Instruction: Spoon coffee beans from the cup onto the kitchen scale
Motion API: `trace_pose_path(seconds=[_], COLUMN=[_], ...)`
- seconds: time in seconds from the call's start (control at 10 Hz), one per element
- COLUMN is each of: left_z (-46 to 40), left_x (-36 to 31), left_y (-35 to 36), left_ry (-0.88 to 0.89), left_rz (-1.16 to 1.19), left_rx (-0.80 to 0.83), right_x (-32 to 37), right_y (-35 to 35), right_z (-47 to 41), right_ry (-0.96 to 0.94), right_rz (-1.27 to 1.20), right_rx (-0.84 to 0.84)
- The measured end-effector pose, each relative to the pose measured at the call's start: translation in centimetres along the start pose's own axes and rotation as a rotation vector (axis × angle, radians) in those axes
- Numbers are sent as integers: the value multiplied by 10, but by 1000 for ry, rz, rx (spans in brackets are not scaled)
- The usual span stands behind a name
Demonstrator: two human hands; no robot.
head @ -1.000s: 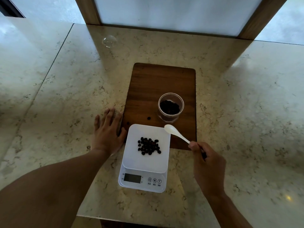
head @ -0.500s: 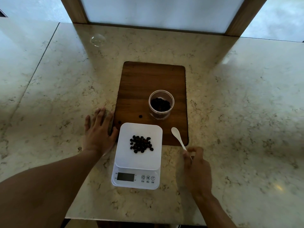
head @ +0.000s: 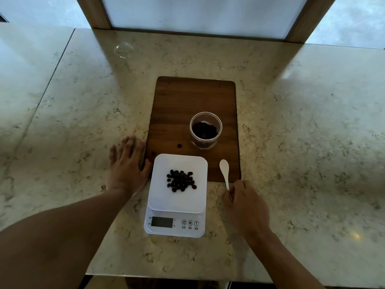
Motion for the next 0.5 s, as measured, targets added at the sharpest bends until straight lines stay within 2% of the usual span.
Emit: trace_pose_path(seconds=[0.3,0.5], left_z=[-1,-4], left_x=[-1,-1], left_y=[1,2], left_ry=[-13,-7], left_rz=[-25,-83], left_rx=[34,156], right_x=[-4,5], right_y=[5,-5], right_z=[-13,-33], right_ry=[-18,-32], right_rz=[23,46], right_rx=[-4,-2])
Point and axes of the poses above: each hand's wrist, its own z-axis away from the middle knuckle, its own y-axis out of the palm, x = y × z, the point moved 4 cm from there along -z, towards the middle knuckle, and after that the axes turned 2 degrees about -x, right-handed, at the moved point
